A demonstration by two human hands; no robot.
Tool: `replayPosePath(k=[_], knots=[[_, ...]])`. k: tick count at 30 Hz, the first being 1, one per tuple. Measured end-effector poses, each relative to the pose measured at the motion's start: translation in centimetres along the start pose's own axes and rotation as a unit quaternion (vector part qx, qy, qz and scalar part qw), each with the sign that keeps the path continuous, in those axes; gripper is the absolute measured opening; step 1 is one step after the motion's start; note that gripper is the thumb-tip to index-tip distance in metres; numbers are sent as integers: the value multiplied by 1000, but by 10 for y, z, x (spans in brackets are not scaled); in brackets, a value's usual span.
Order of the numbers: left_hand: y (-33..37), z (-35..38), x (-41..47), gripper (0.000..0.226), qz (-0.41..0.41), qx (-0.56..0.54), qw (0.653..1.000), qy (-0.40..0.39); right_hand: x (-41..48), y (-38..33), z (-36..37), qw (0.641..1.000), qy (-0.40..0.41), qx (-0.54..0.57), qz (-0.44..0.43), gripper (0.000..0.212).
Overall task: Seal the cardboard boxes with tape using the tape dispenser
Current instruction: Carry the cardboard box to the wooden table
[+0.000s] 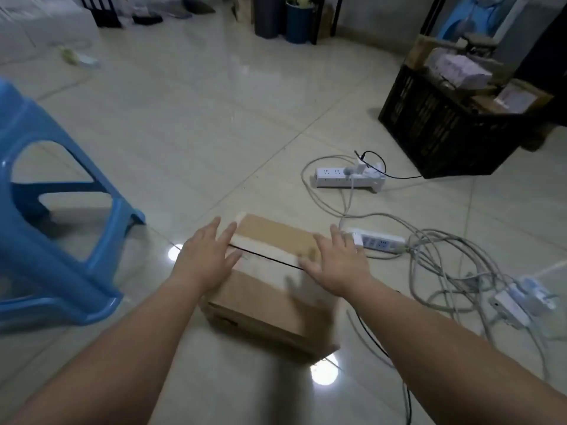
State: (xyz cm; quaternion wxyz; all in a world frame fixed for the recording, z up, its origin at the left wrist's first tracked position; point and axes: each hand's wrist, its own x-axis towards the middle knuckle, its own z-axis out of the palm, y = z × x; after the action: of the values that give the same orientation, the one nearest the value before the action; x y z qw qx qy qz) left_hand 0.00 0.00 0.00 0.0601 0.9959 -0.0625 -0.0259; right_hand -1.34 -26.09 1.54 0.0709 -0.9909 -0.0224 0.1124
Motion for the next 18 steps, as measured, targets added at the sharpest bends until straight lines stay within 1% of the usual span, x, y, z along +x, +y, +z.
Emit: replayPosePath(k=[3,6,9,11,13,17,18], knots=[[-6,38,4,64,-22,11,1000,-8,2,7,41,998,-27,9,50,79],[-13,64,6,65,-35,-3,998,-49,-9,14,75,990,-54,59,114,79],[-21,74,11,68,-78,-65,989,-110,-18,15,93,974,-52,147,163,81],[-22,85,11,68,-98,-113,980,-129,-21,15,101,967,-38,188,169,87],[-21,96,9,66,-111,-146,976,-115,-21,18,110,965,-10,204,168,90],[-14,100,11,68,-130,-127,982,-40,-9,21,114,969,25,180,166,87],[-11,99,11,69,-137,-126,982,-34,-6,21,113,971,24,170,165,87]])
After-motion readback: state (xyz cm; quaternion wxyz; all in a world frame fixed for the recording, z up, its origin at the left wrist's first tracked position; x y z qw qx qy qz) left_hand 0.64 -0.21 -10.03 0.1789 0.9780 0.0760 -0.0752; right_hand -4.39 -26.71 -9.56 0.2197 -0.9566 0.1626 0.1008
